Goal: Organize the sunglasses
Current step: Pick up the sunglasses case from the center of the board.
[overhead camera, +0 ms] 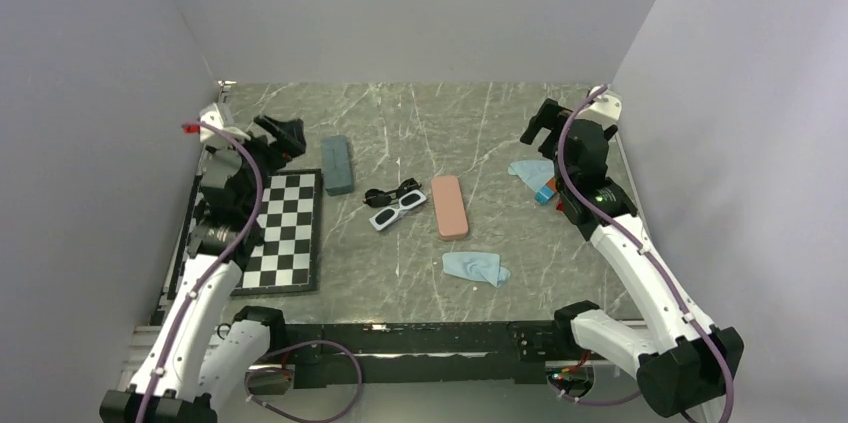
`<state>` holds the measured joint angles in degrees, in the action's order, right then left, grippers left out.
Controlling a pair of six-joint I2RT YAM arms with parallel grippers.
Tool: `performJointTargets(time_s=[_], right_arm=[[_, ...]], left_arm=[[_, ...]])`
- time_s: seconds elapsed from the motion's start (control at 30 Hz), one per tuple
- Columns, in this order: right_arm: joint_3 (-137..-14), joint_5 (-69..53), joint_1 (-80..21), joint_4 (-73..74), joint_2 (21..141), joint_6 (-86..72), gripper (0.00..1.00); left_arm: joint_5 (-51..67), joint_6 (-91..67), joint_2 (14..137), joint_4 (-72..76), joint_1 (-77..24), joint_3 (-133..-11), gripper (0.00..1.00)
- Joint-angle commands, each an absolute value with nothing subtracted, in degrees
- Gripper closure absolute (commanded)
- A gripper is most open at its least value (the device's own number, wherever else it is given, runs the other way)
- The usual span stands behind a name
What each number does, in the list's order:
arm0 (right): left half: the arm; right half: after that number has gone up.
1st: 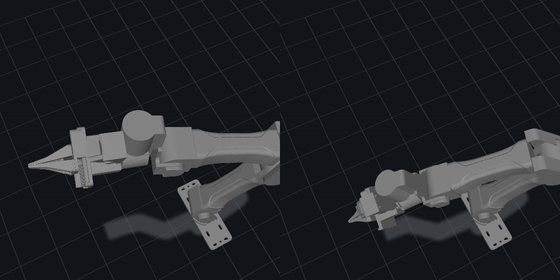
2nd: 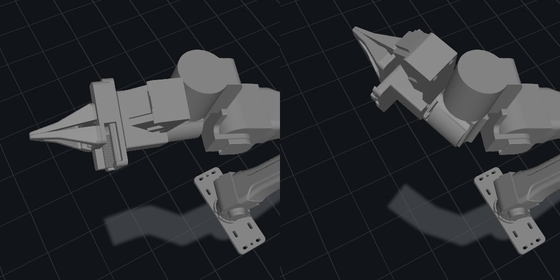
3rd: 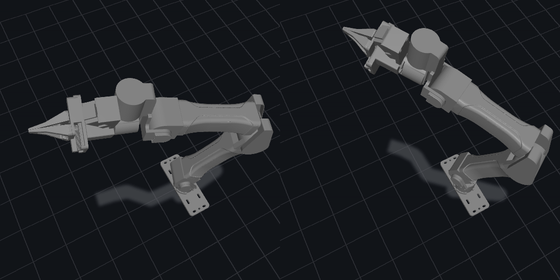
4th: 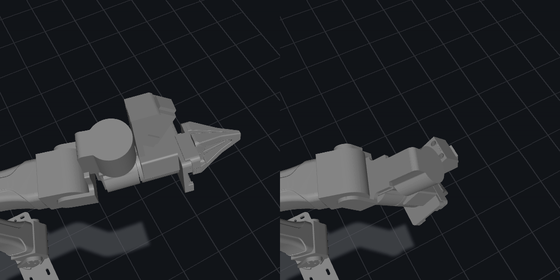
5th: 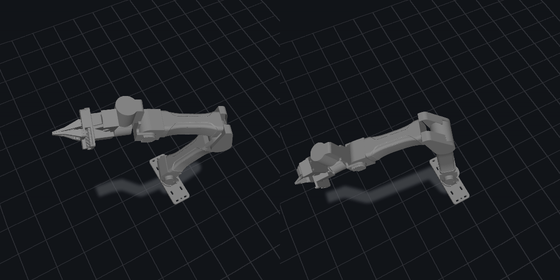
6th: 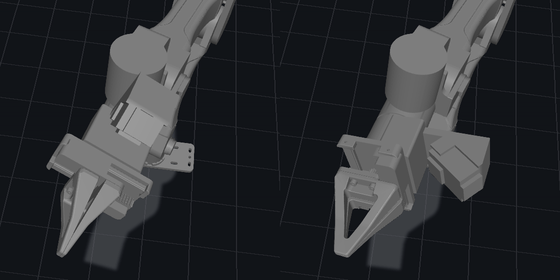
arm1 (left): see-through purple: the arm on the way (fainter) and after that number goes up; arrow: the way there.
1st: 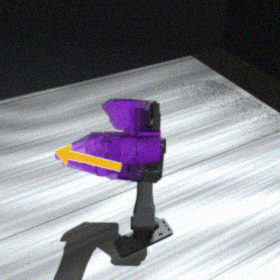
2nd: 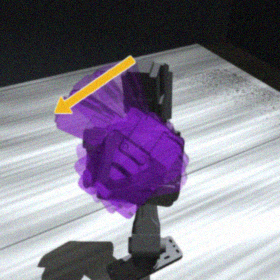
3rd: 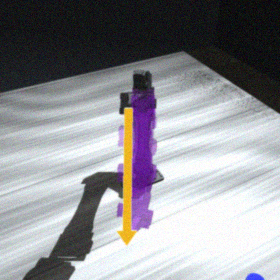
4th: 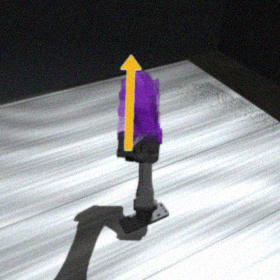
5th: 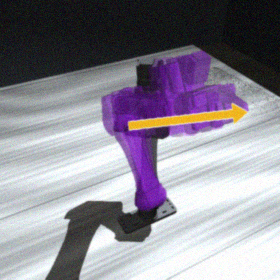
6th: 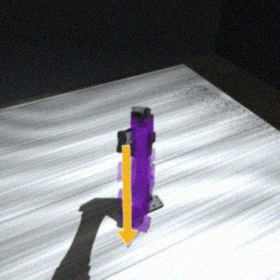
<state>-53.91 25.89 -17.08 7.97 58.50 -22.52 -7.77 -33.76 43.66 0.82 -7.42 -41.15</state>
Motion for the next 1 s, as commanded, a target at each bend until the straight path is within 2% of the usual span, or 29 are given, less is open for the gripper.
performJointTargets(time_s=[0.0,0.1,0.23,0.37,0.57,0.77,0.97], right_arm=[[-55.3,27.0,-17.1,14.0,55.9,-25.1,0.00],[-52.5,19.6,-17.0,11.5,55.3,-25.7,0.00],[-46.4,13.0,-17.1,1.1,57.6,-24.8,0.00],[-45.5,8.7,-17.1,-3.1,63.2,-22.0,0.00],[-55.1,3.2,-18.7,6.3,77.9,-20.5,0.00],[-61.3,11.2,-27.1,10.7,88.4,-13.7,0.00],[-64.5,13.3,-35.6,15.1,95.2,-15.7,0.00]], left_arm=[[-9.6,-35.6,48.9,5.9,-7.2,-52.3,0.01],[-7.9,-33.1,54.5,2.1,-7.2,-59.0,0.01],[-7.8,-33.8,58.6,-9.3,-7.3,-63.7,0.01],[-4.2,-36.2,55.6,-7.6,-7.3,-54.9,0.01],[-4.5,-40.7,52.0,-19.4,-7.9,-52.0,0.01],[-7.4,-39.9,46.3,-24.2,-9.3,-49.0,0.01],[-8.3,-38.6,42.6,-25.3,-9.4,-46.6,0.01]])
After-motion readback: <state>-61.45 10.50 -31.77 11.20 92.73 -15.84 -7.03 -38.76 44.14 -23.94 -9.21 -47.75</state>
